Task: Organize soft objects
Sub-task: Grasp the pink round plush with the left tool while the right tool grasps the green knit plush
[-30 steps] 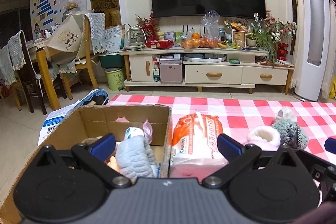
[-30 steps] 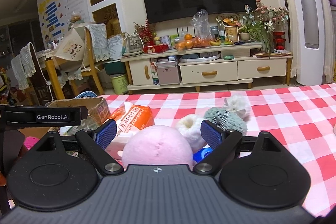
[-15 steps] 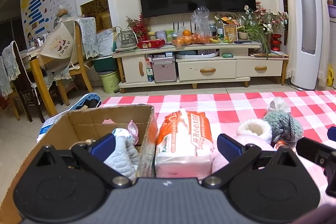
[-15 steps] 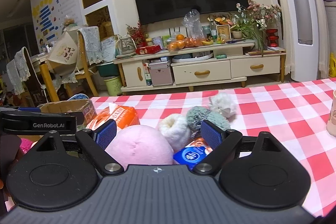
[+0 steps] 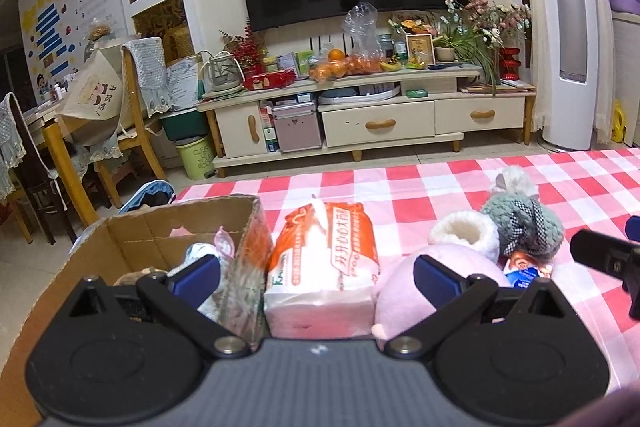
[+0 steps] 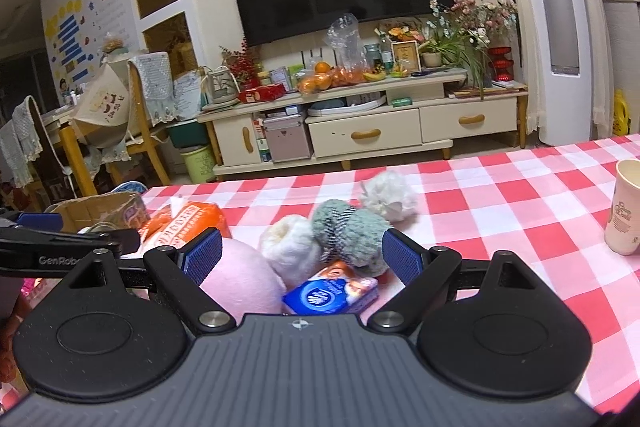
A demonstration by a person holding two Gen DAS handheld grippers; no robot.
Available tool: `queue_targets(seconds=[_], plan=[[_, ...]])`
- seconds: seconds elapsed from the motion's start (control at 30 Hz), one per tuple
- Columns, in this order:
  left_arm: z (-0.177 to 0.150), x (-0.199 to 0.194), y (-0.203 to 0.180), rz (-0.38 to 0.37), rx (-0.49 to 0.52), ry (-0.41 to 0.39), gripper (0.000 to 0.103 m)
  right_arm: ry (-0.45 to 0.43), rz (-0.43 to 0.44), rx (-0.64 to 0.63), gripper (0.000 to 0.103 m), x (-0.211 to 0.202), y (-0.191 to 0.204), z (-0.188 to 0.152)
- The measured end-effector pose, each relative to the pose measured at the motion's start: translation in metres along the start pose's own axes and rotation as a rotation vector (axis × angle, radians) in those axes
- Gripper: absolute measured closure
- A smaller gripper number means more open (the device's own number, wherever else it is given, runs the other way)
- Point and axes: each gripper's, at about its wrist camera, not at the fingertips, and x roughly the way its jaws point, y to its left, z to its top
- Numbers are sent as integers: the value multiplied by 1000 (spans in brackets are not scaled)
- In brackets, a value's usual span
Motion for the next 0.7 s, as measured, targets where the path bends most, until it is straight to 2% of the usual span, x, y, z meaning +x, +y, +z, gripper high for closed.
queue_targets(seconds=[0.2, 0.37, 0.53, 0.7], plan=[[-5, -1, -8, -43, 30, 8, 1, 8, -43, 17, 0, 1, -5, -5], [-11, 2, -13, -131, 22, 38, 1, 47, -75, 35, 0, 14, -13, -10], [-11, 7, -23, -218, -4, 57, 1, 83, -62, 63, 0, 33, -19, -10], [-13, 16, -32, -251, -17, 83, 1, 74, -38, 63, 0, 57, -25, -4]])
